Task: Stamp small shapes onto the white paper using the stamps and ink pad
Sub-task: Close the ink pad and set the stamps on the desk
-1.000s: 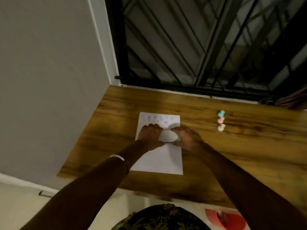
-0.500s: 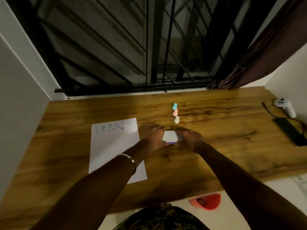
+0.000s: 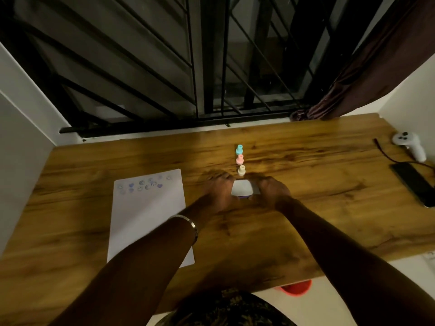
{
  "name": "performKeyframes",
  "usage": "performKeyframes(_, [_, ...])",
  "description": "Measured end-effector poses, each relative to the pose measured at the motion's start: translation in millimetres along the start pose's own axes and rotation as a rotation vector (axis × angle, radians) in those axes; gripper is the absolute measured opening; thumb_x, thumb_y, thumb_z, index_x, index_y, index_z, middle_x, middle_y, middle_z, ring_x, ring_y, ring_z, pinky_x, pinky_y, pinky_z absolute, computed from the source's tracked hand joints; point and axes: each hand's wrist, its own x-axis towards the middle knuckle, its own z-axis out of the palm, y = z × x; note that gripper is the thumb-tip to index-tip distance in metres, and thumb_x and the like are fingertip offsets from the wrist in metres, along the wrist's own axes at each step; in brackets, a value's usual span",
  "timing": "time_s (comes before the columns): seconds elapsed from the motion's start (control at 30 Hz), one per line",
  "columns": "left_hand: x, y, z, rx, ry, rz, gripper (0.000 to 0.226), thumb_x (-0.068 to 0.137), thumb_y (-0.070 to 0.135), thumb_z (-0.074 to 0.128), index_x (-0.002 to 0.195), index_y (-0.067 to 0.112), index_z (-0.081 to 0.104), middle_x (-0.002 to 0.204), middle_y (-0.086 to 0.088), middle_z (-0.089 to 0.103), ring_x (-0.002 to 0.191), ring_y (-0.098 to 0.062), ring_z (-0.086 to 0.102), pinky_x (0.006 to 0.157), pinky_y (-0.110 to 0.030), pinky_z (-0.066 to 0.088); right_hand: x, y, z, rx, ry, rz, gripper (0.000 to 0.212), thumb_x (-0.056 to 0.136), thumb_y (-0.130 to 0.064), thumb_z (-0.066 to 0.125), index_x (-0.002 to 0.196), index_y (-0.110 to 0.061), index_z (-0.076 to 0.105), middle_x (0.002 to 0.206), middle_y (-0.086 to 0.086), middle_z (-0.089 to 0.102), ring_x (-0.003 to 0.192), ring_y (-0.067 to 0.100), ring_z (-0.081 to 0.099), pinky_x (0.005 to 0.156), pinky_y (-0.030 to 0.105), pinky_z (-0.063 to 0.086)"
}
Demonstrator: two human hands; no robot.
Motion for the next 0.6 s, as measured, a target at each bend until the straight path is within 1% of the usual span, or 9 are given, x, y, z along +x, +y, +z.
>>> performKeyframes(0.1, [2.4,-3.6,2.6,-0.024,-0.008,-0.017,0.068,0.078,0.051,0.069,0.135,0.020,0.049,0.139,-0.004,0.053,0.124,-0.026,0.051,0.105,-0.042,0.043,6.7,-1.0,3.0,-0.066,0.009,-0.005,0.065,0.086,-0.035,0.067,0.143,-0.024,0.039,0.137,0.012,0.053,0.121,0.029,0.052,0.095,0.038,0.046])
performKeyframes(0.2, [4.7,-7.0,4.9,-0.036,0.005,-0.026,0.063,0.081,0.047,0.067,0.135,0.021,0.049,0.138,-0.003,0.054,0.125,-0.025,0.051,0.104,-0.040,0.041,12.9,-0.1,5.1,-0.132,-0.007,-0.002,0.059,0.093,-0.026,0.059,0.147,-0.024,0.034,0.142,0.011,0.048,0.127,0.027,0.047,0.101,0.036,0.043])
performKeyframes(0.3, [6.2,-8.0,5.4,-0.039,0.008,-0.028,0.062,0.081,0.047,0.067,0.135,0.021,0.049,0.138,-0.004,0.053,0.125,-0.025,0.050,0.104,-0.039,0.041,16.8,2.4,5.8,-0.122,-0.017,0.004,0.052,0.095,-0.024,0.056,0.145,-0.021,0.038,0.140,0.010,0.051,0.126,0.026,0.048,0.102,0.036,0.043])
performKeyframes(0.37, [7.7,-7.4,6.2,-0.048,-0.003,-0.032,0.063,0.081,0.045,0.067,0.135,0.020,0.048,0.139,-0.004,0.052,0.126,-0.025,0.049,0.104,-0.040,0.041,17.8,2.9,4.6,-0.087,-0.025,0.008,0.050,0.094,-0.026,0.058,0.141,-0.018,0.043,0.139,0.010,0.052,0.125,0.025,0.049,0.103,0.035,0.044])
performKeyframes(0.47, [9.7,-10.1,5.0,-0.052,-0.007,-0.025,0.060,0.080,0.040,0.070,0.133,0.020,0.050,0.139,-0.005,0.049,0.125,-0.026,0.049,0.103,-0.040,0.043,17.2,1.8,2.1,0.040,-0.016,-0.070,0.062,0.087,-0.027,0.068,0.143,-0.020,0.042,0.145,0.008,0.047,0.131,0.025,0.044,0.109,0.038,0.039])
performKeyframes(0.53, [10.7,-15.6,2.9,-0.056,-0.026,-0.022,0.061,0.081,0.037,0.071,0.136,0.021,0.049,0.145,-0.006,0.042,0.128,-0.027,0.045,0.105,-0.042,0.044,15.2,0.8,2.1,0.103,0.002,-0.127,0.067,0.084,-0.030,0.071,0.143,-0.018,0.042,0.147,0.007,0.046,0.133,0.024,0.042,0.111,0.035,0.035])
performKeyframes(0.6, [12.0,-21.8,-0.6,-0.049,-0.065,-0.034,0.063,0.085,0.033,0.070,0.141,0.022,0.045,0.152,-0.008,0.033,0.135,-0.030,0.038,0.110,-0.044,0.040,12.2,-0.9,4.5,0.123,0.030,-0.155,0.069,0.082,-0.031,0.073,0.142,-0.018,0.043,0.147,0.007,0.045,0.134,0.023,0.042,0.111,0.033,0.035])
